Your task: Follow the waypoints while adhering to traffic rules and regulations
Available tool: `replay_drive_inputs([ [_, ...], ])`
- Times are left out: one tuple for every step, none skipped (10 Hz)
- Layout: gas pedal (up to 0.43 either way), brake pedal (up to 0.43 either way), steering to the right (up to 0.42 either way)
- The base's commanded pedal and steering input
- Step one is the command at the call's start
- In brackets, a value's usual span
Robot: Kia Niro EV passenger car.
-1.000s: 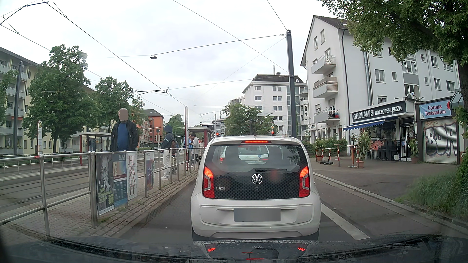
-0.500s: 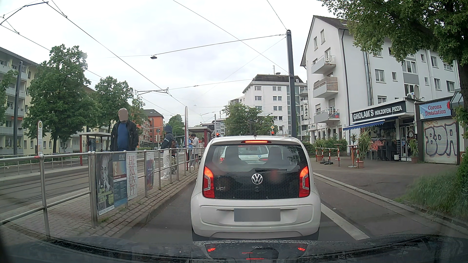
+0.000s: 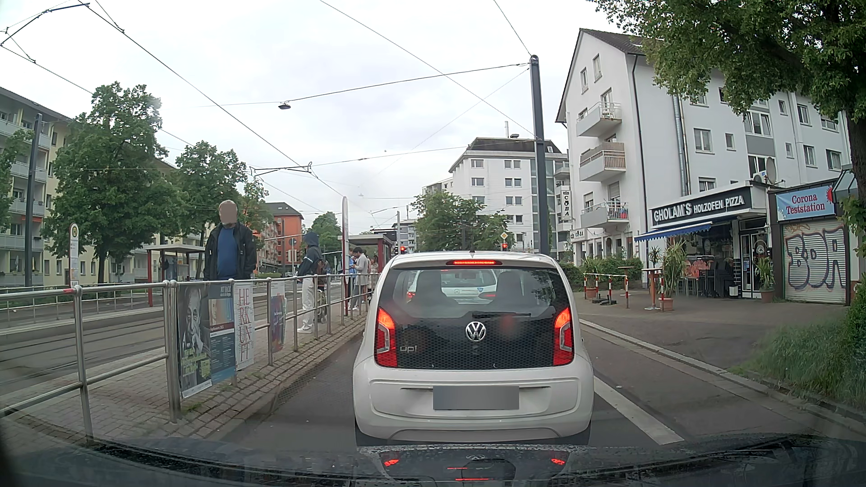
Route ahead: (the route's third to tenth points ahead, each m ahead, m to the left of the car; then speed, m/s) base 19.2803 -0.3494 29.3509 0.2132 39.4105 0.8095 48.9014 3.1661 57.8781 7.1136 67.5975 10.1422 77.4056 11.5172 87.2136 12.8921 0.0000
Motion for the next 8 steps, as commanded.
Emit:
replay_drive_inputs([
  [0.000,0.220,-0.016],
  [0.000,0.220,-0.016],
  [0.000,0.220,-0.016],
  [0.000,0.220,-0.016],
  [0.000,0.220,-0.016],
  [0.000,0.220,-0.016],
  [0.000,0.220,-0.016],
  [0.000,0.220,-0.016],
])
